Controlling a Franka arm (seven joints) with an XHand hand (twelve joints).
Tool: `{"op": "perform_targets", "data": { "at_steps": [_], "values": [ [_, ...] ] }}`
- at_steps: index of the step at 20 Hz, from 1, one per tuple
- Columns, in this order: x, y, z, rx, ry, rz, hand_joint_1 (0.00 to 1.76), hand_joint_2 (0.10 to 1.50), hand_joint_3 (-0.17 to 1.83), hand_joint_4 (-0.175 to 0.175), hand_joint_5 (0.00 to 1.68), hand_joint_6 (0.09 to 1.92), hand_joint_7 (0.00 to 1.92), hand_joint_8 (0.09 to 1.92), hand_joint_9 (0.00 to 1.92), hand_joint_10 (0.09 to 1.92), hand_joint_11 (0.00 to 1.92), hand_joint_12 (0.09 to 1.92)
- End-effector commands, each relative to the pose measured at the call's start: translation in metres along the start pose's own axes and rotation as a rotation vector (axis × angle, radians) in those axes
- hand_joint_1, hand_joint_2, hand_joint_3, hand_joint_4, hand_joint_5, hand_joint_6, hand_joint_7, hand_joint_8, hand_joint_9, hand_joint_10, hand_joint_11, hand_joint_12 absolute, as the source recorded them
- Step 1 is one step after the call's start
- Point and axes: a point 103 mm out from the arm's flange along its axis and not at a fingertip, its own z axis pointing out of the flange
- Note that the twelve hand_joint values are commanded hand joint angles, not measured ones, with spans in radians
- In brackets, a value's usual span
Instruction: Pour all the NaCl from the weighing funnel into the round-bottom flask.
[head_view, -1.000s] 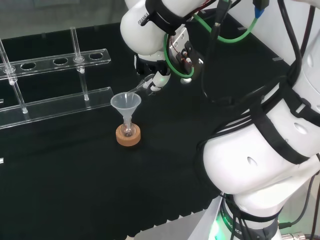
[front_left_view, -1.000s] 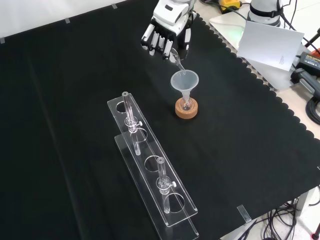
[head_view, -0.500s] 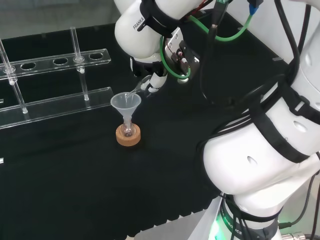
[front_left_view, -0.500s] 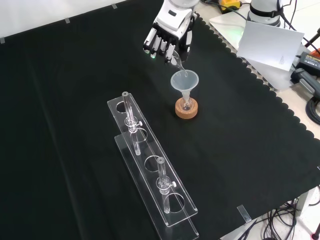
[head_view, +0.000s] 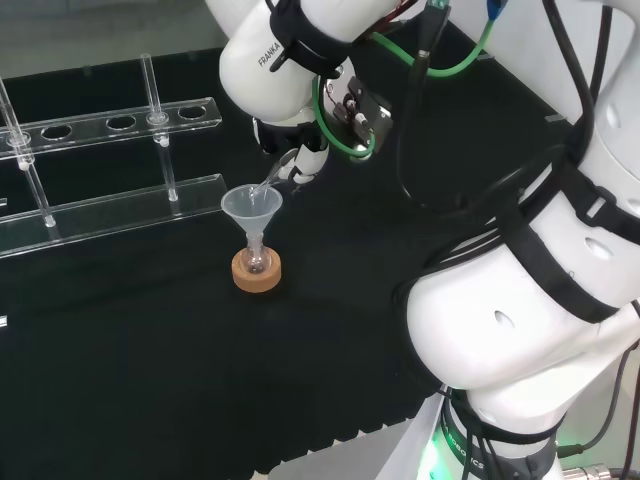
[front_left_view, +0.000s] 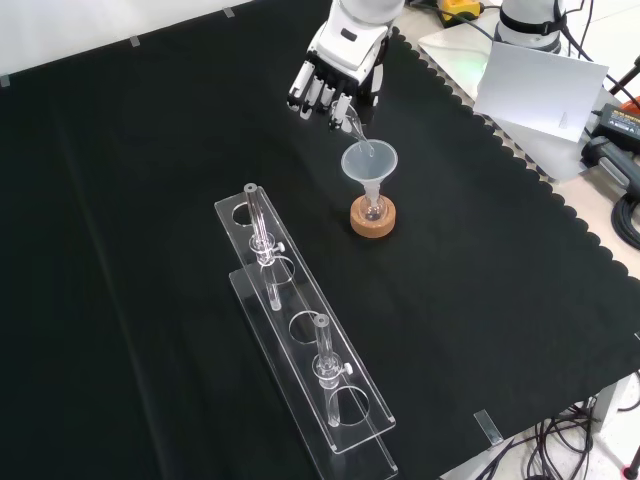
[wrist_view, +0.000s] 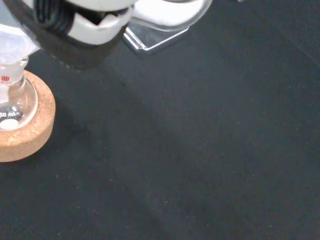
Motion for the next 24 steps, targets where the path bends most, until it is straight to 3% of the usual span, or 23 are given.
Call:
{"op": "perform_targets", "data": {
  "at_steps": [1, 14, 17, 23, 24],
  "values": [
    [-0.003, 0.003, -0.005, 0.007, -0.032, -0.009, 1.10, 0.83, 0.29, 0.175, 1.32, 0.45, 1.62, 0.11, 1.14, 0.12, 0.15, 1.54],
    [-0.013, -0.002, -0.008, 0.014, -0.114, -0.033, 1.10, 0.82, 0.30, 0.175, 1.32, 0.45, 1.62, 0.10, 1.14, 0.12, 0.14, 1.54],
    [-0.006, 0.003, -0.015, 0.036, -0.149, -0.052, 1.10, 0.82, 0.30, 0.175, 1.32, 0.45, 1.62, 0.10, 1.14, 0.12, 0.14, 1.54],
    [0.001, 0.005, -0.015, 0.010, -0.151, -0.087, 1.10, 0.82, 0.30, 0.175, 1.32, 0.45, 1.63, 0.10, 1.14, 0.12, 0.14, 1.54],
    [0.004, 0.007, -0.018, 0.021, -0.176, -0.092, 1.10, 0.82, 0.30, 0.175, 1.32, 0.45, 1.63, 0.10, 1.14, 0.12, 0.14, 1.54]
  ]
}}
